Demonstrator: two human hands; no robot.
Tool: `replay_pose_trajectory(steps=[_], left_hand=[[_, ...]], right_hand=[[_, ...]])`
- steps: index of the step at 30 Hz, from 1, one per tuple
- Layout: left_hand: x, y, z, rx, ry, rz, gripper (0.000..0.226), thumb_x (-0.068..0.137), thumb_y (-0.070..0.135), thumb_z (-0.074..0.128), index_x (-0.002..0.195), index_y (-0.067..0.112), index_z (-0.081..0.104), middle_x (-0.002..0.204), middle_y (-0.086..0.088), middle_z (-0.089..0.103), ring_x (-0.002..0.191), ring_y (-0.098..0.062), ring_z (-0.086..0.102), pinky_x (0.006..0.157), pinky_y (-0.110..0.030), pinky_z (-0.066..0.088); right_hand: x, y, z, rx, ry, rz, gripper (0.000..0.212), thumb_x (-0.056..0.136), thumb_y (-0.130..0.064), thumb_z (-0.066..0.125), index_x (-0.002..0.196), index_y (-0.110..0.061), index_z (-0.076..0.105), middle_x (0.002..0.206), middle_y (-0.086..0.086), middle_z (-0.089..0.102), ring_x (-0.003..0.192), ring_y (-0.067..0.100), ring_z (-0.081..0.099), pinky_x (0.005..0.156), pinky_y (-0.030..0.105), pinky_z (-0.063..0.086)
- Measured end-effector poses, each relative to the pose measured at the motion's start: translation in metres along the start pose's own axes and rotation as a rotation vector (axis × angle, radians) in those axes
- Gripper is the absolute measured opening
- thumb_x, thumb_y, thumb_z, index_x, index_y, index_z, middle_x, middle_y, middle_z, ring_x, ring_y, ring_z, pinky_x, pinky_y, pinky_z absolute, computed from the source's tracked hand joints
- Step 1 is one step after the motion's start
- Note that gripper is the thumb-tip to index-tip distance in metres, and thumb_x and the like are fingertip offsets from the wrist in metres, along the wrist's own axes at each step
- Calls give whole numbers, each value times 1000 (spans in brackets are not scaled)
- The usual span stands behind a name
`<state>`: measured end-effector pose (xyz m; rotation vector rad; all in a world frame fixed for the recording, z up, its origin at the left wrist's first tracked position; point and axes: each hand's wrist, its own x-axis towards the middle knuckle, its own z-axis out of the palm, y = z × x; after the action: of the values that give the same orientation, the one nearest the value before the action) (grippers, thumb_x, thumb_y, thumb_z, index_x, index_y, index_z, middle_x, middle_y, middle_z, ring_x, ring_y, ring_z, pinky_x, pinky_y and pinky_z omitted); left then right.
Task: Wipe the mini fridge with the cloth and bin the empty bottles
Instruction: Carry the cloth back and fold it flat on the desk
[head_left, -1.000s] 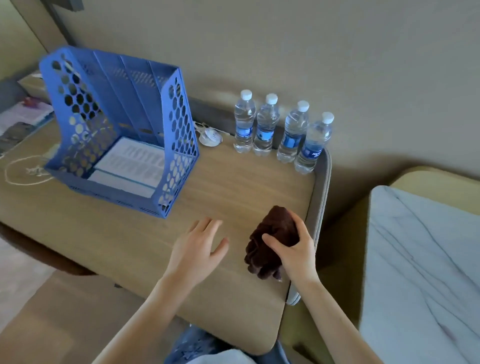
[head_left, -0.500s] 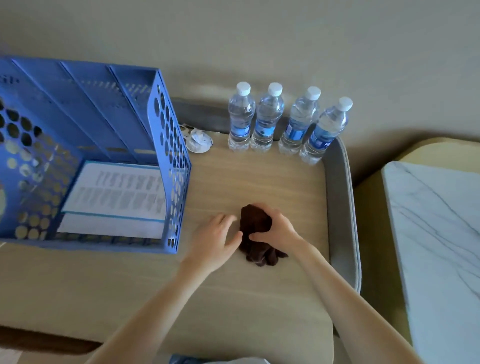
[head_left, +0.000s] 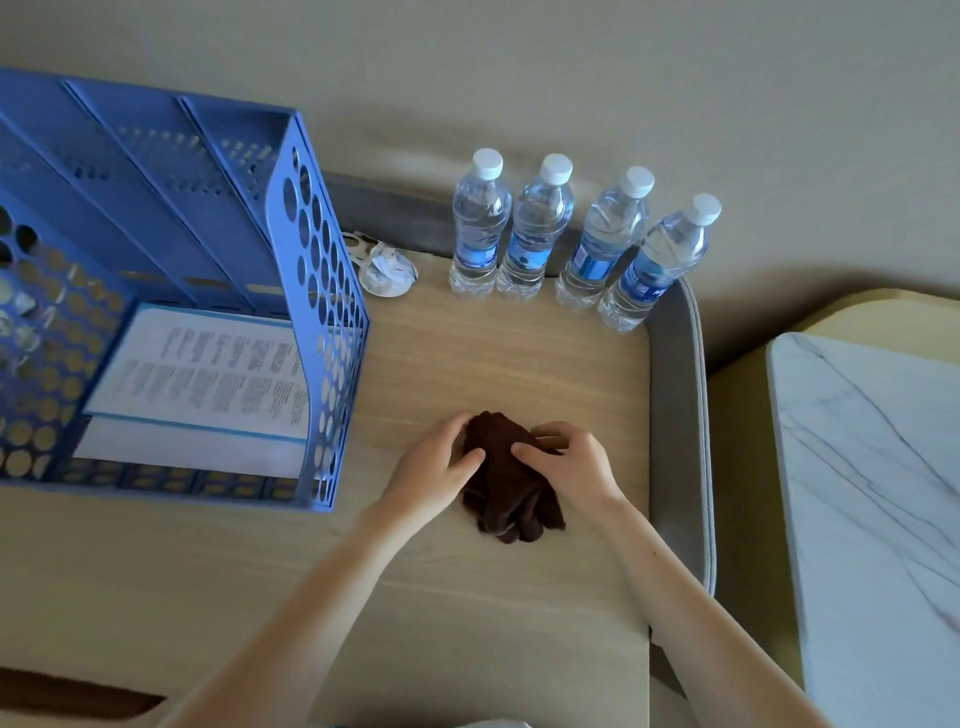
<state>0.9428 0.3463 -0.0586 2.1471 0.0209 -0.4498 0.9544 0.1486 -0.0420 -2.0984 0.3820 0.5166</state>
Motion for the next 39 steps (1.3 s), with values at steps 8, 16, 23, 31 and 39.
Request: replay_pose_trajectory(steps=[8, 16, 23, 31, 39], left_hand=[[-1, -3, 4, -164, -33, -26, 65, 88, 14, 65, 145, 33, 41, 138, 7, 54, 122, -9, 53, 84, -6, 42], [-21, 1, 2, -170, -51, 104, 75, 80, 21, 74, 138, 54, 40, 131, 19, 52, 118, -1, 55, 88, -26, 55], [-41, 20, 10, -330, -14, -9, 60, 72, 40, 68, 126, 52, 47, 129, 17, 49, 111, 2, 55, 88, -23, 49], [-62, 39, 56, -204, 132, 60, 77, 60, 64, 72, 127, 30, 54, 117, 18, 49, 101, 16, 49, 80, -7, 45], [-50, 34, 52, -207, 262, 92, 26, 93, 31, 62, 118, 24, 69, 91, 27, 70, 89, 7, 66, 69, -4, 43]], right_hand=[[-17, -17, -3, -240, -2, -74, 23, 74, -30, 82, 86, -12, 74, 81, -2, 72, 69, 6, 61, 48, 8, 41], [-48, -4, -20, -43, -66, -243, 27, 78, -19, 83, 103, -24, 73, 100, -14, 71, 96, 0, 62, 83, 17, 46], [-64, 11, -17, 236, 55, -167, 22, 77, -19, 85, 98, -20, 78, 90, -9, 77, 85, 11, 73, 67, 29, 59], [-70, 20, -8, 708, -38, 18, 16, 94, -19, 66, 97, -12, 80, 96, 14, 77, 96, 29, 74, 80, 39, 60], [-70, 23, -1, 731, 38, -14, 22, 93, -1, 65, 107, -13, 77, 102, 10, 78, 99, 23, 74, 84, 33, 60]])
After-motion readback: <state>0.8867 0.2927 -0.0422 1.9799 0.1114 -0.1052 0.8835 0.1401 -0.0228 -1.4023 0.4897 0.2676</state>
